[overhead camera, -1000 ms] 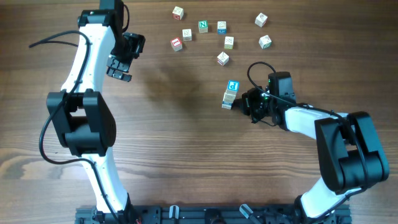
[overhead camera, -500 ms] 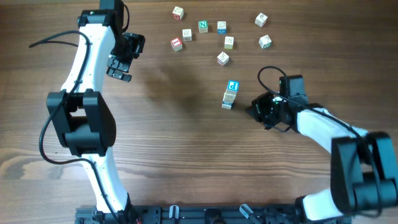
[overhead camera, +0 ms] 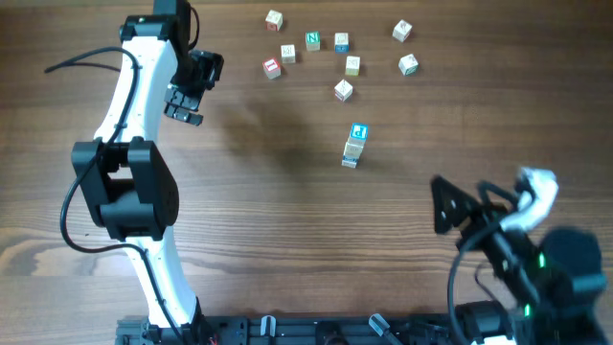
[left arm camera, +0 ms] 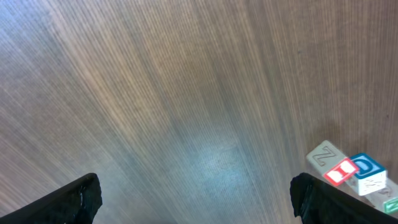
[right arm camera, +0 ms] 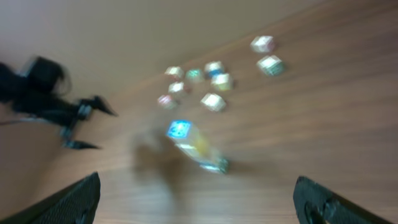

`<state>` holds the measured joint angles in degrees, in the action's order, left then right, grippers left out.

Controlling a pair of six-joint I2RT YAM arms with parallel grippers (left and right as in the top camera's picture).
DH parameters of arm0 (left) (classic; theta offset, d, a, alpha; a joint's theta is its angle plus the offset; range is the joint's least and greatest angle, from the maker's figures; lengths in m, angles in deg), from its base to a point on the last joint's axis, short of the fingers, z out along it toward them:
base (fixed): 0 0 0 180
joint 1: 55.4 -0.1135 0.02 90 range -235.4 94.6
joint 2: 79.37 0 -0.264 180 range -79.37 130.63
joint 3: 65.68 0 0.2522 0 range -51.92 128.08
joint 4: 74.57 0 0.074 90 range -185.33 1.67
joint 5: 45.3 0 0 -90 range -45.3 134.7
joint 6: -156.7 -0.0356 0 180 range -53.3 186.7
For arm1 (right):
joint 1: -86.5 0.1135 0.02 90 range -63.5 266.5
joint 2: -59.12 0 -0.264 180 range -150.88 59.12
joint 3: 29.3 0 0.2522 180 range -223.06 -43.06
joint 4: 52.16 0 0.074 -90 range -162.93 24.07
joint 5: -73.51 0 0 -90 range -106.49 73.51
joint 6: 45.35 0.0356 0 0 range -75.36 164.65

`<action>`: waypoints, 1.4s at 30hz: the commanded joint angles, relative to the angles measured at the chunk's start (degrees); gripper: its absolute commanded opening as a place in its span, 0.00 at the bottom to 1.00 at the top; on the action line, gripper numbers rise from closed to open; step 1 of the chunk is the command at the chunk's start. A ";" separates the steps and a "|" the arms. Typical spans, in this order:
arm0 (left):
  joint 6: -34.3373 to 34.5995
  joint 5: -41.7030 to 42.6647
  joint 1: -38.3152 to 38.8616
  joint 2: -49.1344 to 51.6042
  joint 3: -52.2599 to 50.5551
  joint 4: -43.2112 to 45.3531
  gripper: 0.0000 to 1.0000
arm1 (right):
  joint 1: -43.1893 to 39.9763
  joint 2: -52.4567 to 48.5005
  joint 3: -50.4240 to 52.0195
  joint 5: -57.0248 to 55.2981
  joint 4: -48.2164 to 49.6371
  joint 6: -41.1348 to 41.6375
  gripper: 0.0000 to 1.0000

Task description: Form a tower

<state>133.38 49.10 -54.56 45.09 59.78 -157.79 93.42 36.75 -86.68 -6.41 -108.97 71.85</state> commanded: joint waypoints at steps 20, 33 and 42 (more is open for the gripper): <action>-0.68 -0.39 -0.22 -1.68 -0.26 -0.17 1.00 | -1.97 22.18 43.32 -14.38 48.39 -15.15 1.00; -0.68 -0.42 -0.22 -1.68 -0.26 -0.17 1.00 | -1.97 22.12 43.32 -14.12 43.82 -10.29 1.00; -0.70 -3.87 -0.22 -1.68 -0.26 -1.09 1.00 | -1.97 22.12 43.32 -14.12 43.82 -10.29 1.00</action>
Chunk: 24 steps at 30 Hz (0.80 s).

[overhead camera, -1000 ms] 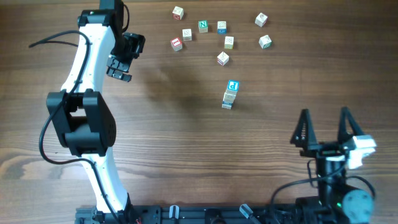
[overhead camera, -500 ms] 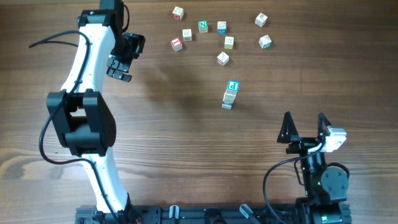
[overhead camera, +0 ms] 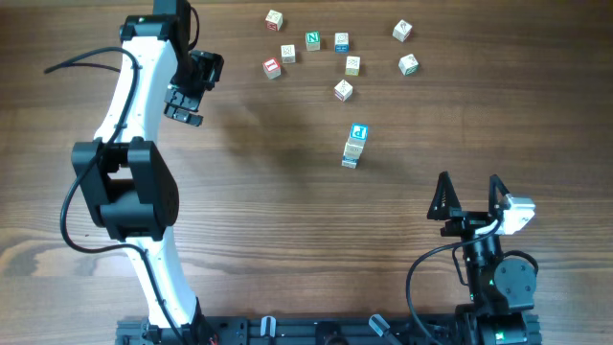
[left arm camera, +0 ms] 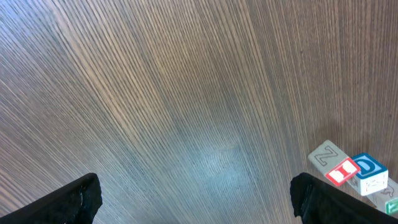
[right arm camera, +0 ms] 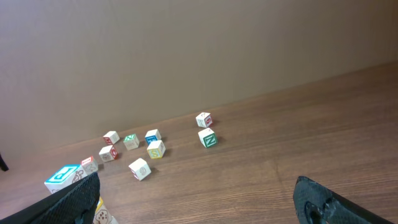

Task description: Form a tower

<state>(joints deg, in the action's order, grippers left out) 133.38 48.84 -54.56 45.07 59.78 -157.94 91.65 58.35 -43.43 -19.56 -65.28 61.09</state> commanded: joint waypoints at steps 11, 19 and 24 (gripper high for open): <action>-0.31 -36.70 15.02 -11.76 -0.28 9.38 1.00 | -0.20 0.52 0.07 -0.96 0.13 0.44 0.99; -2.27 -40.63 22.14 -26.25 -0.90 15.19 1.00 | -0.20 0.52 0.07 -0.96 0.13 0.44 1.00; -3.50 -40.26 21.59 -43.54 -18.38 26.12 1.00 | -0.20 0.52 0.07 -0.98 0.13 0.46 1.00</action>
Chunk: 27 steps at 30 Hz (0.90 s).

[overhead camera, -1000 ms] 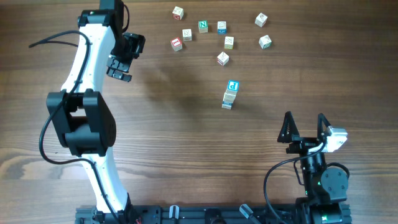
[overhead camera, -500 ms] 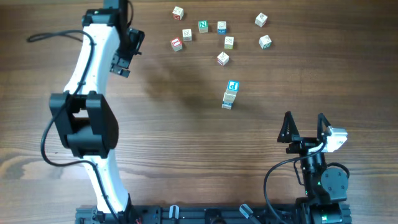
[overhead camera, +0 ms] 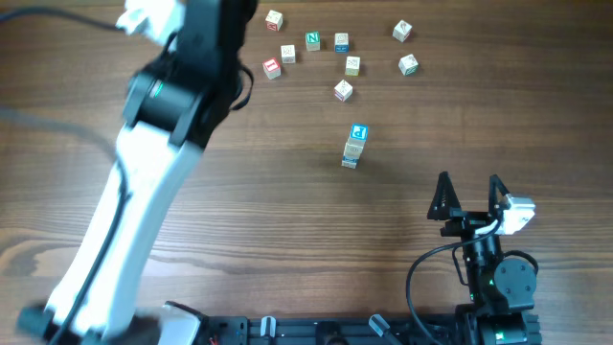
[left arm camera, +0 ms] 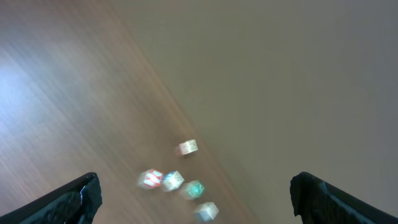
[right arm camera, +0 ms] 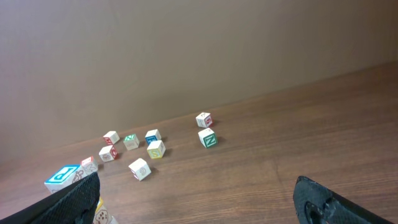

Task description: Form a tower

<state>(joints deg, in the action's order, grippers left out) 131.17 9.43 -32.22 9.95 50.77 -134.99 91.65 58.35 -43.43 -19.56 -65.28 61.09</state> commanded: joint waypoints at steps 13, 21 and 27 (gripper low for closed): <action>-16.87 20.72 -14.01 -51.43 -56.00 10.10 1.00 | -0.20 0.52 0.07 -0.96 0.13 0.44 1.00; -25.09 34.84 -17.35 -78.16 -90.62 44.17 1.00 | -0.20 0.52 0.07 -0.98 0.13 0.46 1.00; -27.69 32.85 -17.97 -84.35 -95.65 48.87 1.00 | -0.20 0.52 0.07 -0.96 0.13 0.44 1.00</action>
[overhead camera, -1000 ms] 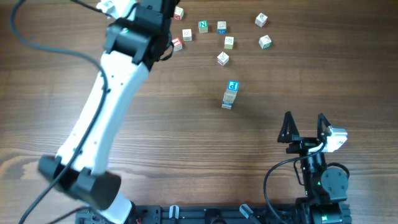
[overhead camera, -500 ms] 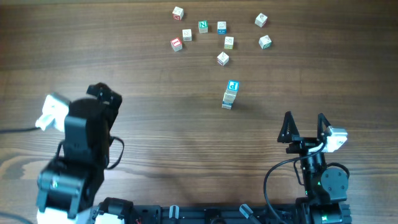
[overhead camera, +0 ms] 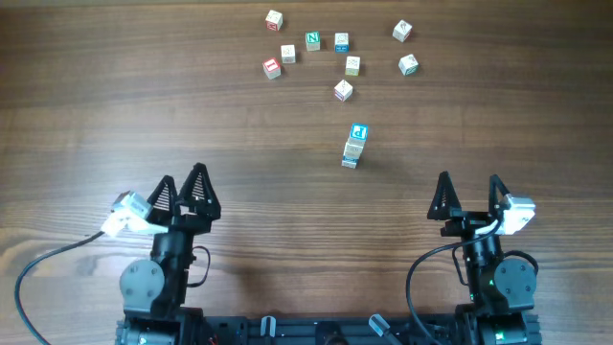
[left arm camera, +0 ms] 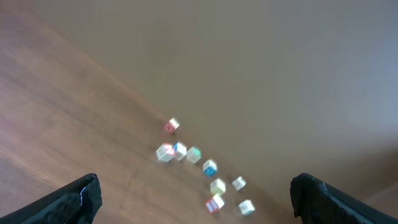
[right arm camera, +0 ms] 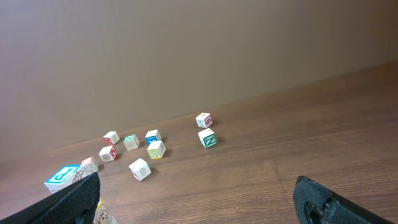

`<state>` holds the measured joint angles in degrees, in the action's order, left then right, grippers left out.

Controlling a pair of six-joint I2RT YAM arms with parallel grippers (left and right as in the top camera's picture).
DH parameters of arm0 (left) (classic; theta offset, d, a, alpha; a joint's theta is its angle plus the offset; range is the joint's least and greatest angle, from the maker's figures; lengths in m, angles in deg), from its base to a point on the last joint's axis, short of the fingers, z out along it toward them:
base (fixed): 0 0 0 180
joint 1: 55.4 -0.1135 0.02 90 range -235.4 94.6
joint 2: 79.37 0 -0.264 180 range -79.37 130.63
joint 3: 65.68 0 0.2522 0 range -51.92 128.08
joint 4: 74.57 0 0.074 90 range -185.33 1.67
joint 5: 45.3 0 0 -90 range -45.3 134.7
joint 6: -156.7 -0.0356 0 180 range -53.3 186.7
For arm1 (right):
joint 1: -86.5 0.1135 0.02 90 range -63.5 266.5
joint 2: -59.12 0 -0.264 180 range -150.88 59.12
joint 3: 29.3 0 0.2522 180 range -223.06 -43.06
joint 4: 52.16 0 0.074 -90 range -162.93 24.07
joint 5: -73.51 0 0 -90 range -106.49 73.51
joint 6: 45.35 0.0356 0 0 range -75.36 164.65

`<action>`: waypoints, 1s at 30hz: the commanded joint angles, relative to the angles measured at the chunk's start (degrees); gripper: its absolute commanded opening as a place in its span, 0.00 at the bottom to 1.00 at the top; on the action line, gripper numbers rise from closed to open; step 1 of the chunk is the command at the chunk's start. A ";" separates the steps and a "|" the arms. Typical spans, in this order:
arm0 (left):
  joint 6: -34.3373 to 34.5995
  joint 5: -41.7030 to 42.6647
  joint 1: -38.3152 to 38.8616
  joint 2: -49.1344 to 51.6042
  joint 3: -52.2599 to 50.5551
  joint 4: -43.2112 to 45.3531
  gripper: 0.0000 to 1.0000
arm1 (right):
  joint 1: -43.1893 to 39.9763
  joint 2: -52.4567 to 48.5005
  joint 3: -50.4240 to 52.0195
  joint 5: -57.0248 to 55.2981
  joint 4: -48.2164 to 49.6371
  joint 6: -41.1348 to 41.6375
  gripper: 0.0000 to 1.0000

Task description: Form a tower

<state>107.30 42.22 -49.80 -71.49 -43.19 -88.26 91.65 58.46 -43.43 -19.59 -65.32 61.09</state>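
Observation:
A short stack of letter blocks [overhead camera: 354, 148] stands mid-table, its top block blue-faced [overhead camera: 359, 132]; the right wrist view catches it at the left edge [right arm camera: 64, 177]. Several loose blocks [overhead camera: 343, 90] lie scattered behind it, and the blurred left wrist view shows them far off [left arm camera: 210, 168]. My left gripper [overhead camera: 182, 186] sits at the front left, open and holding nothing [left arm camera: 194, 190]. At the front right my right gripper [overhead camera: 469, 188] is open too, with nothing between its fingers [right arm camera: 196, 190]. Both are far from the blocks.
The loose blocks spread along the far edge from a red one [overhead camera: 272, 68] on the left to a green one [overhead camera: 408, 64] on the right. A bare brown wall [right arm camera: 199, 50] rises behind the wooden table [overhead camera: 287, 220].
My left arm was stretched over the far left of the table, blurred, near the loose blocks. Now it is folded at the front left edge. The right arm and the blocks have not moved.
At first my left arm reached out beside the loose blocks at the far left, and my right arm was blurred near the front right. Then the right arm sat still at the front edge. Now both arms sit folded at the front; the stack is unchanged throughout.

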 commanded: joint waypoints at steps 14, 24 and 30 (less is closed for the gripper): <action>-22.91 -1.66 -2.99 -7.72 -8.41 -2.36 1.00 | -0.20 0.42 0.07 -0.94 0.17 0.46 1.00; -25.62 -0.57 -3.02 -7.72 -8.41 -4.02 1.00 | -0.20 0.42 0.07 -0.94 0.17 0.46 1.00; -25.62 -0.57 -2.99 -7.50 -8.41 -4.02 1.00 | -0.20 0.42 0.07 -0.96 0.17 0.46 1.00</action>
<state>83.26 40.80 -52.42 -78.59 -51.39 -92.19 91.65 58.46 -43.43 -19.59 -65.30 61.09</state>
